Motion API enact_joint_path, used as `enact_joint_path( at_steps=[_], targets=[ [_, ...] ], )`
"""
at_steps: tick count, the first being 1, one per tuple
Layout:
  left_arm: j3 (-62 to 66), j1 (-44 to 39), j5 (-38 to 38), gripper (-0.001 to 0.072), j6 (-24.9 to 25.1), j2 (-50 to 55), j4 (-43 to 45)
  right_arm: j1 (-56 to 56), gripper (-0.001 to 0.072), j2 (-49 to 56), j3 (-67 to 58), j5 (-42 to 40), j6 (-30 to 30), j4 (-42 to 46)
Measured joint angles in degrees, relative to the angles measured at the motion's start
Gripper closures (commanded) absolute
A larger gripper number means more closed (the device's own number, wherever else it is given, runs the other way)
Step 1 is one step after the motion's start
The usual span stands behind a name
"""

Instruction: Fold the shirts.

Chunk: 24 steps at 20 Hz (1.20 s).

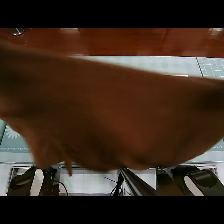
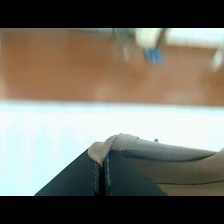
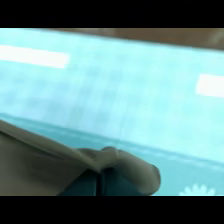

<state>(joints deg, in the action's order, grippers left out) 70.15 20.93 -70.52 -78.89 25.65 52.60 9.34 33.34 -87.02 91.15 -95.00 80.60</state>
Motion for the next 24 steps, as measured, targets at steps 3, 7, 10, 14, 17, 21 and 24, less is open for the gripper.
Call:
enact_joint_path(
  at_steps=[3, 7, 10, 14, 17, 21, 24],
  targets=[
    [-16.83, -2.84, 2.49, 0.0682, 0.07, -0.22, -1.51, 0.0, 0.069, 2.93, 11.96, -8.46, 0.04, -1.03],
    [-30.91, -8.17, 13.03, 0.0681, 0.26, 6.16, -2.8, -0.02, 0.069, 17.42, 16.06, -21.16, 0.5, -0.96],
    [-33.33, -12.04, 22.69, 0.0681, 0.42, 15.02, -3.67, -0.02, 0.069, 31.8, 10.05, -25.77, 0.66, -1.14],
    [-29.59, -14.1, 30.75, 0.0507, 0.39, 27.58, -4.74, -1.6, 0.0232, 48.24, -1.53, -27.17, -0.48, -3.45],
    [-24.59, -14.34, 30.93, 0.0004, 0.22, 35.04, -4.48, -5.2, 0.0084, 54.69, -6.4, -25.77, -0.57, -8.83],
    [-17.14, -9.7, 23.8, 0.0005, 0.39, 39.39, 2.16, -13.64, 0.0084, 55.08, -7.8, -14.93, 4.17, -9.11],
    [-16.37, -2.58, 15.06, 0.0006, 0.35, 40.48, 6.16, -21.75, 0.0084, 49.27, -0.33, -10.97, 5.92, -5.22]
  ],
)
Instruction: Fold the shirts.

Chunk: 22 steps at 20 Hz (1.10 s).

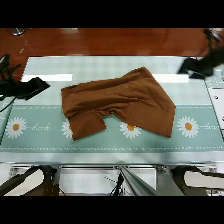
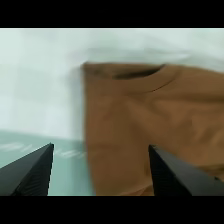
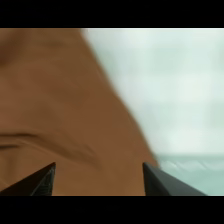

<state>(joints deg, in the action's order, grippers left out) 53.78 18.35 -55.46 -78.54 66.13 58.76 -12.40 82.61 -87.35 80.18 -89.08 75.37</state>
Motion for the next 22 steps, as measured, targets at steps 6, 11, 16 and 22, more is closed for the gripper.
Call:
enact_joint_path(
  at_steps=[6, 11, 16, 22],
  targets=[
    [-13.14, 7.37, -7.45, 0.0005, 5.05, 0.92, -7.69, -8.72, 0.0076, -18.03, 36.11, -12.81, 5.62, -12.35],
    [-18.6, 5.14, -4.2, 0.0005, 12.37, 4.39, -21.49, -10.03, 0.0075, -26.01, 52.39, -17.05, 10.84, -22.45],
    [-19.52, -0.94, 0.33, 0.0557, 14.75, 8.81, -29.16, -10.47, 0.0075, -27.89, 55.98, -17.0, 11.91, -25.09],
    [-15.45, -2.45, -1.7, 0.0682, 16.5, 10.4, -32.24, -19.45, 0.0076, -28.37, 56.39, -14.86, 9.03, -18.6]
  ],
)
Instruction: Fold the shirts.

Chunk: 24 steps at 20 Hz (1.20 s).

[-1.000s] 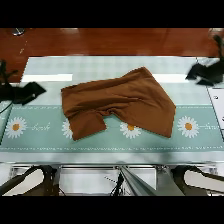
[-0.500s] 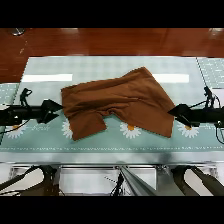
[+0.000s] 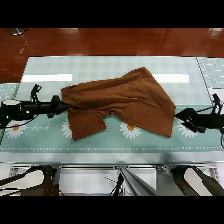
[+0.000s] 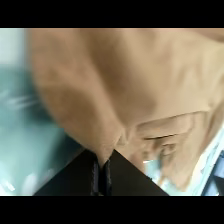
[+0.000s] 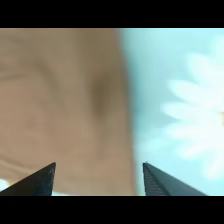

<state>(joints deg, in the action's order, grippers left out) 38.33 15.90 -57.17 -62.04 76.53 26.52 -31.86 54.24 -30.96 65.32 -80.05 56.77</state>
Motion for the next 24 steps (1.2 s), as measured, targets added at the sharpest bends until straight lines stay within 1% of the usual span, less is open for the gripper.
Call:
enact_joint_path(
  at_steps=[2, 4, 7, 9, 10, 11, 12, 13, 15, 18, 20, 22, 24],
  targets=[
    [1.86, -0.02, -1.09, 0.0681, 0.63, 0.11, -0.17, -1.38, 0.0076, 0.0, 1.7, 3.21, -0.37, 1.33],
    [3.1, -0.26, -1.46, 0.0681, 0.92, 0.17, -0.39, -0.55, 0.0076, 0.0, 3.93, 4.37, -0.55, 2.16],
    [3.98, -0.92, -2.01, 0.0681, 1.2, 0.17, -0.52, 3.19, 0.0077, 1.18, 6.34, 3.58, -1.05, 2.03],
    [4.22, -1.42, -2.23, 0.0681, 1.27, 0.17, -0.59, 6.32, 0.0081, 3.08, 6.99, 1.99, -1.57, 0.0],
    [4.28, -1.7, -2.27, 0.0681, 1.33, 0.22, -0.61, 7.69, 0.0134, 4.15, 7.04, 1.09, -1.64, -1.64],
    [4.33, -1.97, -2.27, 0.0681, 1.49, 0.24, -0.59, 9.07, 0.0323, 5.38, 6.86, -0.42, -1.6, -2.97],
    [4.39, -2.38, -2.27, 0.0681, 1.73, 0.22, -0.61, 10.54, 0.0604, 6.78, 6.45, -2.58, -1.31, -3.61],
    [4.42, -2.75, -2.36, 0.0681, 1.9, 0.24, -0.59, 11.87, 0.069, 8.0, 5.73, -4.5, -1.03, -3.85],
    [4.79, -3.17, -2.62, 0.0682, 2.12, 0.13, -0.59, 14.38, 0.069, 9.79, 2.38, -5.86, 0.17, -6.23],
    [8.04, -3.21, -5.07, 0.0683, 3.45, -1.31, -2.8, 16.26, 0.0691, 10.95, -8.76, -2.97, 1.05, -7.08],
    [13.14, -3.23, -6.34, 0.0683, 4.5, -3.76, -6.82, 16.79, 0.0691, 11.26, -21.22, 0.94, 0.72, -6.08],
    [21.55, -3.21, -6.05, 0.0683, 5.11, -6.95, -10.82, 17.14, 0.0691, 11.41, -36.24, 4.2, -0.85, -4.35],
    [31.01, -3.04, -4.87, 0.0683, 4.66, -9.86, -11.8, 17.25, 0.0691, 11.28, -51.32, 7.37, -2.29, -1.68]
  ],
)
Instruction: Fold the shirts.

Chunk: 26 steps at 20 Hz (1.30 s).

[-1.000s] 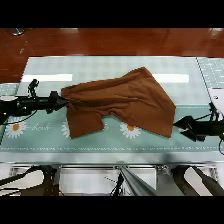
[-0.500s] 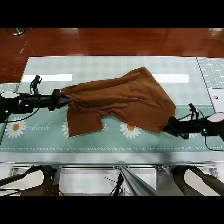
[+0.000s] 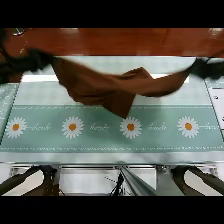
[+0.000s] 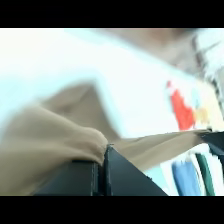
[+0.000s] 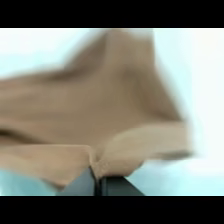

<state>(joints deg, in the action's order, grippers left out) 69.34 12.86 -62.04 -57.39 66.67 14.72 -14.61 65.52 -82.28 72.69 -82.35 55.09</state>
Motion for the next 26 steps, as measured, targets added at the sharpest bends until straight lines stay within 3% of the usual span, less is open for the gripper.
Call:
enact_joint_path(
  at_steps=[4, 10, 17, 22, 26],
  targets=[
    [17.97, 1.14, 2.51, 0.0683, -8.13, -7.17, 11.34, 0.11, 0.0691, -5.44, -18.49, 5.03, -2.38, 6.54],
    [27.8, 1.95, 1.97, 0.0683, -19.96, -22.99, 36.13, 0.11, 0.0691, -21.53, -24.94, 9.49, -4.35, 17.53],
    [29.0, 1.33, -8.17, 0.0683, -23.5, -38.03, 55.98, 0.11, 0.069, -32.22, -25.88, 19.41, -7.02, 24.74],
    [22.14, -0.98, -10.93, 0.0683, -24.13, -40.44, 60.92, 0.11, 0.069, -33.53, -20.57, 22.62, -7.98, 25.51],
    [11.78, -2.51, -10.67, 0.0682, -24.33, -35.67, 61.9, 0.13, 0.069, -32.89, -7.3, 18.08, -7.61, 20.92]
  ],
)
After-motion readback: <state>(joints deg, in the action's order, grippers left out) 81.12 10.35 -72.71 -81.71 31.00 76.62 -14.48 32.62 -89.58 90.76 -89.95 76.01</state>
